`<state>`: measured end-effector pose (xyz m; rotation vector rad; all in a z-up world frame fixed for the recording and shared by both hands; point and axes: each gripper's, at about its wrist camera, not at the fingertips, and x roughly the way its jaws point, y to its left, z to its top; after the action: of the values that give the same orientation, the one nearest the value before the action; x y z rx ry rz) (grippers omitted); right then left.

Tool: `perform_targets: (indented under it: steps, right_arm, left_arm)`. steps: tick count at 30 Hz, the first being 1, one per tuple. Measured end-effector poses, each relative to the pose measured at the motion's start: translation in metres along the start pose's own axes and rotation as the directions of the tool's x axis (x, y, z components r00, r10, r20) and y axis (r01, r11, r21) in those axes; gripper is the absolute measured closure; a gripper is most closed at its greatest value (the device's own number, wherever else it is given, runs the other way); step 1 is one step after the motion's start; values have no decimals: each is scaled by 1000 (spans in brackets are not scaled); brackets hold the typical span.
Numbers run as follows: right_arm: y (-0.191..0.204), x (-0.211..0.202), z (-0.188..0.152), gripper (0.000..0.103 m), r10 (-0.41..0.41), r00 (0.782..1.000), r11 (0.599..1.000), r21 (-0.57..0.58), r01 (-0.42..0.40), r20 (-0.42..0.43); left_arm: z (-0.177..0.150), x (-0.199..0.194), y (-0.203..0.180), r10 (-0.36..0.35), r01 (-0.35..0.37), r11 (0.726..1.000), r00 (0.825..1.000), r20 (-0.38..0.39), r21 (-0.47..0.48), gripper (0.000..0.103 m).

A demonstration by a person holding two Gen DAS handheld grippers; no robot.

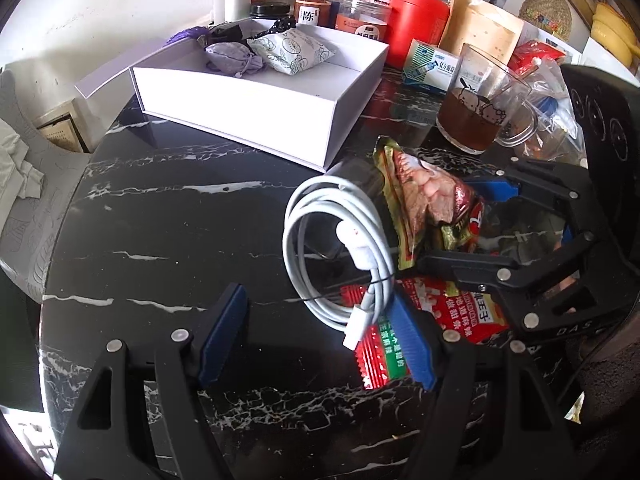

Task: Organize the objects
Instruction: 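Grasp the white charging cable with the left tool while the right tool grasps the snack bag, then lift and carry the cable and snack bag with both tools toward the white box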

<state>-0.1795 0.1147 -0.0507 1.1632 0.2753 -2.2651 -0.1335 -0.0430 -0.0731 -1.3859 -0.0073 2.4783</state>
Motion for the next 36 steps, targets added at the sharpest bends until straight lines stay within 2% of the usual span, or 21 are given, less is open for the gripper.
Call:
perform_targets:
  steps: [5,11,12,14,18,27,36]
  right_arm:
    - [-1,-5,-4,35,1,1000,1000,10,-1,12]
    - [-9,-9,-7,42,0,1000,999,45,-1,19]
    - [-10,-9,-8,45,-1,1000,999,51,0,20]
    - [-12,-12,-8,49,-11,1000,998,59,10,25]
    - [-18,-18,-11,58,-44,999,993,111,41,24]
    - [-13,-52,-27,59,-83,996,989,124,77,41]
    - [15,-75,-51,59,-80,996,994,81,77,28]
  left_arm:
    - [5,7,-2,-32,32,999,999,2,-5,23]
    - [14,17,-10,-31,31,999,999,16,24,23]
    - [14,17,-10,-31,30,999,999,20,27,25]
    - [16,17,-11,-31,30,999,999,26,29,51]
    - [13,12,-9,-39,39,999,999,17,7,52]
    - [-5,-24,-12,-24,24,1000,999,34,12,52]
    - [-37,-41,-30,10,-8,999,999,-40,39,52]
